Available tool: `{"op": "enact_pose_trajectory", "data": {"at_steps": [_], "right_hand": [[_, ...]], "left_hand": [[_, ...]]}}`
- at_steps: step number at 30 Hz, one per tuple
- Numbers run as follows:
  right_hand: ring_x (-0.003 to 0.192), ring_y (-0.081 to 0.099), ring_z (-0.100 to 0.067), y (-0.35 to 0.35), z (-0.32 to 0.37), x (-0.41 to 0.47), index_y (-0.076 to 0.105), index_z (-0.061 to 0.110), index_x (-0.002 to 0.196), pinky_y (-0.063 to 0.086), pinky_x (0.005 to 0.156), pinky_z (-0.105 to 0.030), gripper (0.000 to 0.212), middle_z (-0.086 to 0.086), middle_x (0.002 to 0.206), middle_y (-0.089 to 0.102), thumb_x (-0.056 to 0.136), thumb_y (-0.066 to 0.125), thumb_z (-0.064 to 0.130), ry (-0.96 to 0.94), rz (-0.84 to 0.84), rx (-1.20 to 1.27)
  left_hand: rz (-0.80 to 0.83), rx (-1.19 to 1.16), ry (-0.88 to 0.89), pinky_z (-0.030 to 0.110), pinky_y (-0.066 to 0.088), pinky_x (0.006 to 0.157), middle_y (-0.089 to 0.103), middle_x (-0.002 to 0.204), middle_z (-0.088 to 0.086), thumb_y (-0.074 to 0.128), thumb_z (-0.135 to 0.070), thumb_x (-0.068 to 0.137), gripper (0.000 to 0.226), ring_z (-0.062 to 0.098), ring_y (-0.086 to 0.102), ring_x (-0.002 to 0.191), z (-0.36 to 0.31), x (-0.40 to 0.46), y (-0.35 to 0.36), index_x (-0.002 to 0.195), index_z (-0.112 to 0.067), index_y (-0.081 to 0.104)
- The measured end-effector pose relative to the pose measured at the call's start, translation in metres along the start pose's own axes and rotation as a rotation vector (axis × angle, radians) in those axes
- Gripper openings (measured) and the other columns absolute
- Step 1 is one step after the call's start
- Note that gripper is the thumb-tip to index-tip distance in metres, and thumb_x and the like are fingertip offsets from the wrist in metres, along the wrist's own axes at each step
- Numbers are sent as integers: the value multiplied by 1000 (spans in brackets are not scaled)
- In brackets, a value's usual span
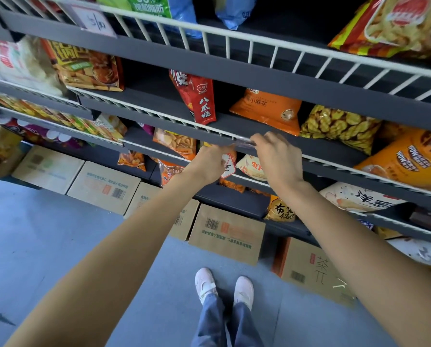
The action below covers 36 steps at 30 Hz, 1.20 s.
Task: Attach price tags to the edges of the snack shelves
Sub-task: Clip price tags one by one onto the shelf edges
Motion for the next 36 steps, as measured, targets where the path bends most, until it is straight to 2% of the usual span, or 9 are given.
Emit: {"op": "enact_pose_trajectory", "data": {"at_steps": [6, 14, 18, 22, 25, 27, 31, 36], "right_hand": [[57, 58, -26, 0, 4, -3, 67, 7, 73, 27, 41, -20, 34, -9, 65, 59, 47, 78, -12, -44, 0, -20], [65, 61, -27, 2, 5, -7, 70, 3, 76, 30, 41, -19, 32, -11, 76, 60, 49, 82, -8, -15, -20, 4], [66, 60, -24, 4, 5, -7, 72, 6, 78, 27, 41, -18, 35, -8, 77, 61, 47, 83, -6, -25, -28, -54], [74, 62, -24, 14, 9, -20, 69, 4, 102, 41, 37, -23, 56, -10, 85, 64, 49, 84, -3, -42, 8, -102], [82, 60, -26, 20, 7, -28, 62, 4, 116, 47, 35, -27, 68, -13, 95, 59, 52, 84, -3, 19, 59, -100], [81, 59, -25, 17, 8, -27, 63, 4, 113, 47, 34, -30, 64, -14, 98, 56, 53, 83, -3, 37, 72, -97], [76, 58, -20, 11, 13, -21, 67, 2, 98, 42, 35, -24, 53, -8, 94, 57, 48, 85, -1, -2, 88, -170], [74, 57, -19, 10, 12, -20, 67, 3, 96, 38, 35, -23, 52, -9, 91, 55, 47, 85, 0, -3, 114, -200]], "left_hand": [[3, 17, -4, 31, 39, 98, 49, 137, 18, 39, 0, 95, 54, 33, 43, 128, 0, 3, 1, 144, -22, 33], [-7, 21, -9, 32, 35, 105, 42, 144, 15, 39, -1, 95, 55, 31, 33, 137, 3, 8, 2, 145, -23, 31], [-10, 8, -10, 31, 35, 105, 42, 145, 15, 40, -1, 95, 56, 30, 31, 138, 4, 9, 3, 146, -23, 29], [-17, -10, -18, 30, 33, 108, 43, 144, 15, 41, -1, 95, 56, 30, 31, 138, 5, 11, 4, 146, -21, 29], [-17, -10, -20, 30, 35, 106, 47, 140, 16, 41, -1, 95, 56, 31, 34, 136, 5, 10, 5, 146, -22, 30], [-16, -7, -14, 30, 36, 105, 52, 136, 17, 40, -2, 95, 55, 31, 38, 133, 4, 10, 5, 145, -22, 30], [-21, -18, -20, 31, 40, 101, 48, 139, 18, 40, -1, 95, 55, 32, 43, 130, 2, 9, 3, 145, -22, 31], [-26, -29, -25, 30, 36, 104, 43, 143, 16, 40, 0, 95, 56, 31, 37, 135, 0, 8, 2, 145, -21, 31]]}}
Point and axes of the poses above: each hand's wrist, its own x-axis towards the middle knuckle, its own y-axis out of the palm, z = x × y, the point moved 8 cm from there along x, towards the middle knuckle
